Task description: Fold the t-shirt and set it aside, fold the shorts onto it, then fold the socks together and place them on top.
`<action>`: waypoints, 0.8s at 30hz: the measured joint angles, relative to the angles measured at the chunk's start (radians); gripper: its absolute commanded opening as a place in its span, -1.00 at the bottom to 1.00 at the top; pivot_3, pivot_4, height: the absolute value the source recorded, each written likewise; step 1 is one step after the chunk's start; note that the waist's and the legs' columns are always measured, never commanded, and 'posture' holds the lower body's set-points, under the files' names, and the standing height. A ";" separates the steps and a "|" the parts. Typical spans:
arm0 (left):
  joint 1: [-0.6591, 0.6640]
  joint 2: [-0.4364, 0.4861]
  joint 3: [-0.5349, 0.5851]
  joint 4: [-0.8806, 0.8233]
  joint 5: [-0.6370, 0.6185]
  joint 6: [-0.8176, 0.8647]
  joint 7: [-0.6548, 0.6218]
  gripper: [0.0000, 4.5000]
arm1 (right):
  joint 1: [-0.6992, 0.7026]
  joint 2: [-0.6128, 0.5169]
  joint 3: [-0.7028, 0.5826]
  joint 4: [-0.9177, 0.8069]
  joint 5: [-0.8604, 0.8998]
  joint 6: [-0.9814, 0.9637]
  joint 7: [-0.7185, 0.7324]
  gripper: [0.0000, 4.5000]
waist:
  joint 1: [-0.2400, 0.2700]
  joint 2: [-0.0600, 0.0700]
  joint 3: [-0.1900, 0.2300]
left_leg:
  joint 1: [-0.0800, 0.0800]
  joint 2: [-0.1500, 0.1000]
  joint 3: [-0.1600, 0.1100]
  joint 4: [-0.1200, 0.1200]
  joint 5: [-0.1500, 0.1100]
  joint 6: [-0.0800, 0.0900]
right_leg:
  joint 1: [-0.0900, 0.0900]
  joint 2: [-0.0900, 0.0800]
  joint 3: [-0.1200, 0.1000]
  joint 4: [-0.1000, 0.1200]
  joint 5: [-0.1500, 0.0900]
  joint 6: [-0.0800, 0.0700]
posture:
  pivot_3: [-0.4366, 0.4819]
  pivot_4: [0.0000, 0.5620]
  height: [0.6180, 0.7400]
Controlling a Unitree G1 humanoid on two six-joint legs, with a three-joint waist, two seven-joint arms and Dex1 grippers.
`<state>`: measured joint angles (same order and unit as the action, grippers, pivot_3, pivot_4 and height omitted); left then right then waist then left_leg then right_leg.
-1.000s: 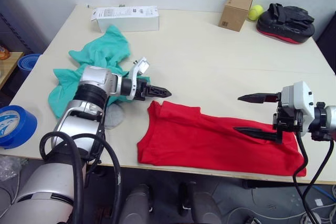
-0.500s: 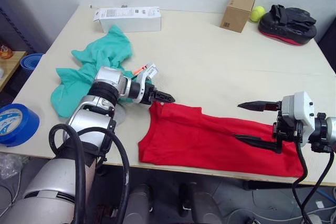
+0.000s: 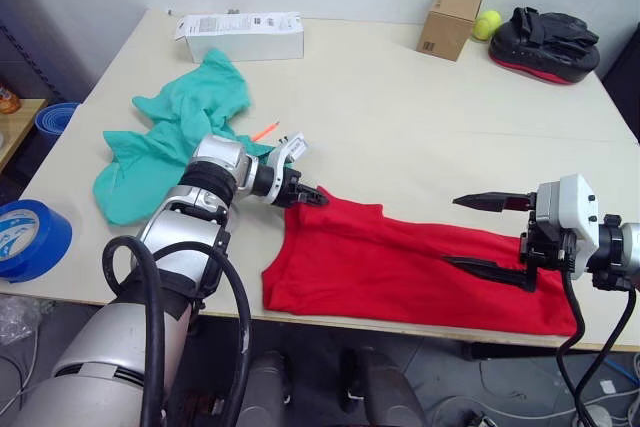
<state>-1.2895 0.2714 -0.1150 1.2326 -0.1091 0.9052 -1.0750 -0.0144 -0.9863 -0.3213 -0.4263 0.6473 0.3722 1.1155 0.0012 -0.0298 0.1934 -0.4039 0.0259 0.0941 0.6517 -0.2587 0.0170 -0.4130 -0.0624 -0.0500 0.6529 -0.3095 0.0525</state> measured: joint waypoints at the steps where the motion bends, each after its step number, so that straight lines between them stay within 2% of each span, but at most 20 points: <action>1: 0.001 0.009 0.011 0.000 0.000 -0.013 0.001 -0.99 | 0.000 0.001 0.000 0.000 0.000 0.000 -0.001 1.00 | -0.001 0.000 0.000 | 0.000 0.000 0.000 0.000 0.000 0.000 | 0.000 0.000 0.000 0.000 0.000 0.000 | -0.05 -0.47 1.00; 5: 0.004 0.026 0.028 0.000 0.001 -0.062 -0.020 -0.99 | 0.003 0.008 0.000 0.000 -0.001 0.000 -0.006 1.00 | 0.000 0.000 0.000 | 0.000 0.000 0.000 0.000 0.000 0.000 | 0.000 0.000 0.000 0.000 0.000 0.000 | -0.05 -0.47 1.00; 15: 0.005 0.042 0.016 -0.043 0.016 -0.153 -0.171 -0.99 | 0.012 0.008 0.000 -0.001 -0.003 0.000 -0.007 1.00 | 0.000 0.000 0.000 | 0.000 0.000 0.000 0.000 0.000 0.000 | 0.000 0.000 0.000 0.000 0.000 0.000 | -0.05 -0.47 1.00; 21: 0.006 0.034 0.019 -0.038 0.034 -0.155 -0.127 -0.99 | 0.012 0.008 0.000 -0.001 -0.004 0.001 -0.008 1.00 | -0.001 0.000 0.000 | 0.000 0.000 0.000 0.000 0.000 0.000 | 0.000 0.000 0.000 0.000 0.000 0.000 | -0.05 -0.47 1.00; 24: 0.008 0.030 0.021 -0.033 0.035 -0.126 -0.118 -0.67 | 0.013 0.008 0.000 -0.001 -0.005 0.001 -0.009 1.00 | -0.001 0.000 0.000 | 0.000 0.000 0.000 0.000 0.000 0.000 | 0.000 0.000 0.000 0.000 0.000 0.000 | -0.05 -0.47 1.00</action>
<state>-1.2814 0.3018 -0.0938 1.1996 -0.0738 0.7793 -1.1930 -0.0017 -0.9786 -0.3215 -0.4269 0.6424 0.3735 1.1066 0.0002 -0.0300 0.1935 -0.4040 0.0259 0.0942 0.6518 -0.2587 0.0171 -0.4131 -0.0623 -0.0502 0.6529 -0.3094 0.0525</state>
